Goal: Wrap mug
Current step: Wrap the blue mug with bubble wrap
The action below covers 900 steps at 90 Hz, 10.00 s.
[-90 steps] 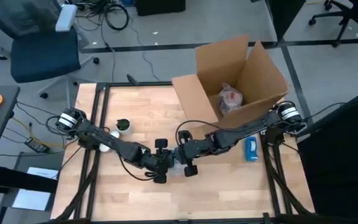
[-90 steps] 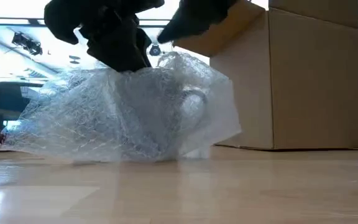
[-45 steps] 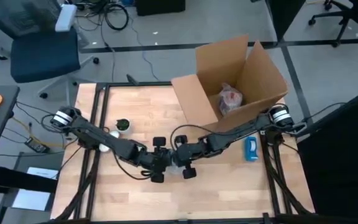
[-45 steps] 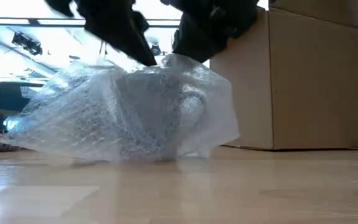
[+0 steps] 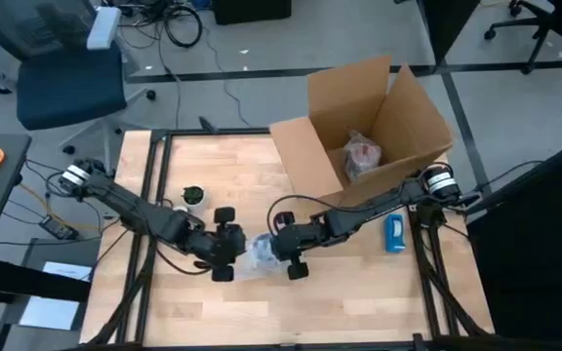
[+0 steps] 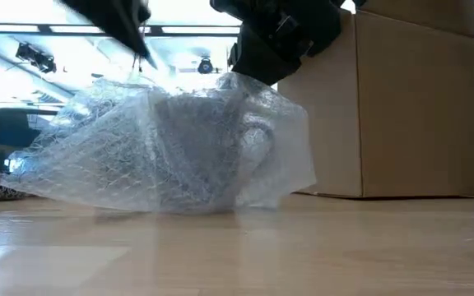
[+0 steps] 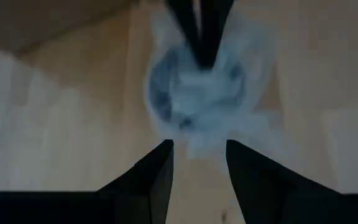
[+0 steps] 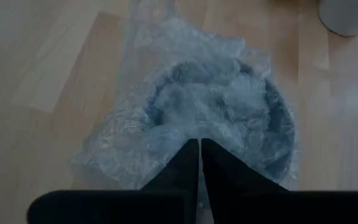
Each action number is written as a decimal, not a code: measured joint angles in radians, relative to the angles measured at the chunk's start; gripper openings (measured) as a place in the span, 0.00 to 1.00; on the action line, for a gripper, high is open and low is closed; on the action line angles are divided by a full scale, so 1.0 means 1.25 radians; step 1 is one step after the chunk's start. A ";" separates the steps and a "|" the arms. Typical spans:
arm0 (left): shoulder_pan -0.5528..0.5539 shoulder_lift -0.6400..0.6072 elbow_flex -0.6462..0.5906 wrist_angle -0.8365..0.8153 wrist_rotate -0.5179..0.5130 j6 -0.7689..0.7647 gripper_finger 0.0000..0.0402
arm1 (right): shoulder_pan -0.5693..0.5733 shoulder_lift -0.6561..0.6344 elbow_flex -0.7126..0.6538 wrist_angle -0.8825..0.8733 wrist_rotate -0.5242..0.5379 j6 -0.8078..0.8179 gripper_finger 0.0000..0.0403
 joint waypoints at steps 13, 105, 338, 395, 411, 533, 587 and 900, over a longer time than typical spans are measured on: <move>0.059 0.001 -0.173 0.184 0.050 -0.031 0.33 | -0.004 0.000 0.000 0.000 -0.022 0.003 0.00; 0.084 0.234 -0.211 0.862 0.172 0.061 0.33 | 0.016 -0.002 0.001 -0.329 -0.237 0.204 0.00; 0.072 0.323 -0.122 0.728 0.216 0.019 0.33 | 0.077 -0.014 0.145 -0.491 -0.189 0.221 0.00; 0.072 0.323 -0.122 0.727 0.205 0.019 0.33 | 0.016 -0.018 0.026 -0.391 -0.255 0.222 0.00; 0.072 0.323 -0.122 0.721 0.202 0.019 0.33 | 0.039 -0.034 0.148 -0.543 -0.211 0.201 0.00; 0.072 0.323 -0.123 0.727 0.188 0.019 0.33 | 0.066 0.083 0.172 -0.573 -0.207 0.176 0.00; 0.072 0.323 -0.123 0.728 0.189 0.019 0.33 | 0.065 0.087 0.266 -0.712 -0.106 0.162 0.00; 0.071 0.307 -0.123 0.694 0.207 0.022 0.33 | 0.028 0.052 0.150 -0.812 0.114 0.038 0.00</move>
